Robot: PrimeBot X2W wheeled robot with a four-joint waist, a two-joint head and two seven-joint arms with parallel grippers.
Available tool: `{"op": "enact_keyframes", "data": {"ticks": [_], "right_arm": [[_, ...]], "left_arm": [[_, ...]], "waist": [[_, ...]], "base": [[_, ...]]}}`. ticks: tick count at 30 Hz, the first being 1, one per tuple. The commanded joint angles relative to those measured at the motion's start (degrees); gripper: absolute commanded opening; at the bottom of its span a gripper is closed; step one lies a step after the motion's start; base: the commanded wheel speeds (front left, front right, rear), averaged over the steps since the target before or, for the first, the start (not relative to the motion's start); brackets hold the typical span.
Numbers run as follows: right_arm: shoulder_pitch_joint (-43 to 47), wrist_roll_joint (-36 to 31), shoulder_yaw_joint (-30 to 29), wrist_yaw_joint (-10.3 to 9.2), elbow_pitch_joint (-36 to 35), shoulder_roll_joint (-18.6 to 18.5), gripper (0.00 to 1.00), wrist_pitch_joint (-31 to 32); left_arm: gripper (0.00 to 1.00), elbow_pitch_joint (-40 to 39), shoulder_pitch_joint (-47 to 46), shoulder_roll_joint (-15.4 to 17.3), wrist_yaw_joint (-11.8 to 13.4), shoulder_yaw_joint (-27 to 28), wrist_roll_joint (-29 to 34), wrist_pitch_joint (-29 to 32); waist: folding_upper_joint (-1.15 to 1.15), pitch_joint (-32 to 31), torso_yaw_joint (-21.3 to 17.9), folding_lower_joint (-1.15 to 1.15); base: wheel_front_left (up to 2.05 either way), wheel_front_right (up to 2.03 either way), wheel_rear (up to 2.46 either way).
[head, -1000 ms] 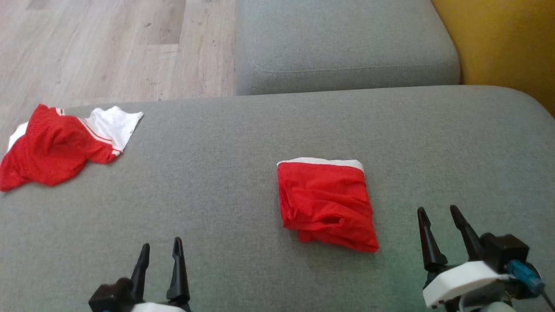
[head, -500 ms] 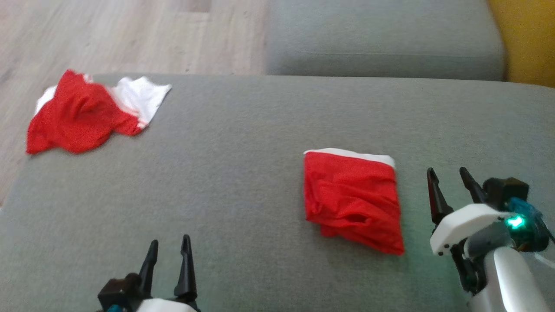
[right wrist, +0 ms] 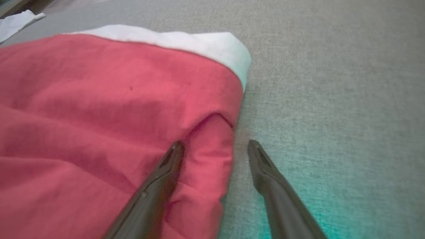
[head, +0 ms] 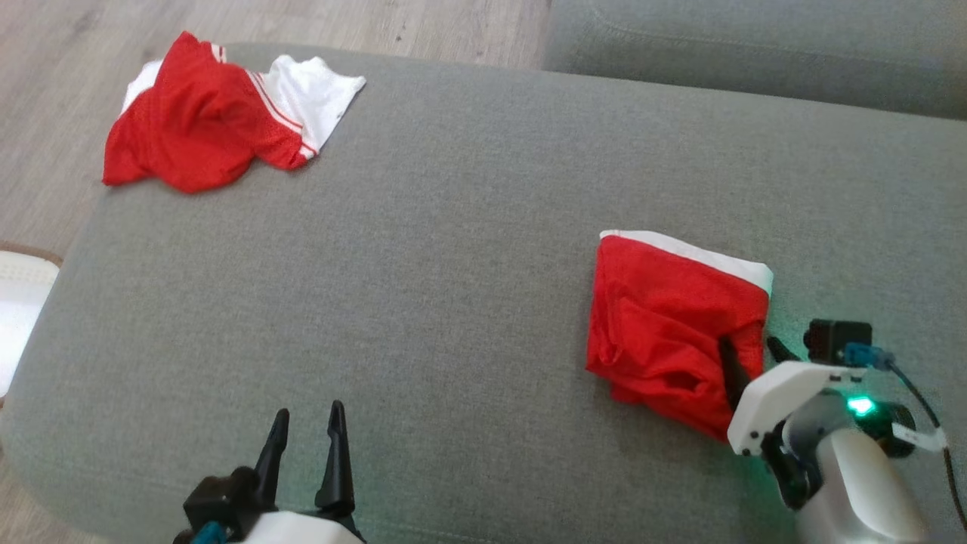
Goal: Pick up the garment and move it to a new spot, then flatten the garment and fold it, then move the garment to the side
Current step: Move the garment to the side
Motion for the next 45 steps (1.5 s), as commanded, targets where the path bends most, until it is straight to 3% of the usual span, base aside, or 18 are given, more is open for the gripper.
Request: {"op": "enact_keyframes", "data": {"ticks": [1, 2, 3, 4, 10, 22, 28, 34, 45], "right_arm": [[-2.8, 0.8, 2.0, 0.37, -0.5, -0.3, 0.65, 0.2], [-3.2, 1.4, 2.5, 0.37, 0.1, -0.3, 0.35, 0.0], [-3.7, 1.8, 2.9, 0.37, 0.7, -0.3, 0.2, -0.3], [-4.1, 2.1, 3.3, 0.37, 1.1, -0.3, 0.0, -0.7], [-7.3, -0.8, 3.0, 0.37, 1.4, -0.3, 0.0, -3.2], [-11.7, -7.1, -2.0, 0.37, -3.5, -2.8, 0.0, -3.8], [-13.7, -7.9, -4.2, 0.37, -5.1, -3.9, 0.0, -4.1], [-16.7, -8.7, -3.2, 0.37, -4.2, -5.6, 0.0, -4.2], [-26.9, -13.9, -2.5, 0.37, 1.9, -15.1, 0.0, -3.8]], "left_arm": [[1.0, -1.2, -3.2, 0.1, -0.3, 2.4, 0.6, -0.8], [1.0, -1.2, -3.3, 0.1, -0.3, 2.4, 0.7, -0.8], [1.0, -1.1, -3.4, 0.0, -0.4, 2.4, 0.8, -0.9], [1.0, -1.1, -3.6, 0.0, -0.4, 2.4, 0.9, -0.9], [1.0, -1.5, -4.5, -0.2, -0.8, 2.4, 1.7, -1.0], [1.0, -2.4, -8.1, -0.1, -1.2, 3.2, 3.4, -0.9], [1.0, -3.2, -10.9, 0.6, -1.1, 2.8, 4.5, 0.0], [1.0, -3.9, -12.7, 1.1, -1.1, 2.3, 5.2, 1.0], [1.0, -6.4, -13.1, 2.7, 0.5, 3.1, 5.8, 1.8]], "waist": [[0.0, 0.6, 0.2, -0.01], [0.0, 0.8, 0.1, -0.01], [0.0, 1.0, -0.1, -0.01], [0.0, 1.1, -0.4, -0.01], [0.0, 2.6, -4.4, -0.01], [0.0, 7.9, -20.3, -0.01], [0.0, 10.8, -25.2, -0.01], [0.0, 12.5, -25.2, -0.01], [0.0, 15.7, -19.1, -0.01]], "base": [[0.0, 0.0, 0.0], [0.0, 0.0, 0.0], [0.0, 0.0, 0.0], [0.0, 0.0, 0.0], [0.0, 0.0, 0.0], [0.0, 0.0, 0.0], [0.0, 0.0, 0.0], [0.0, 0.0, 0.0], [0.0, 0.0, 0.0]]}}
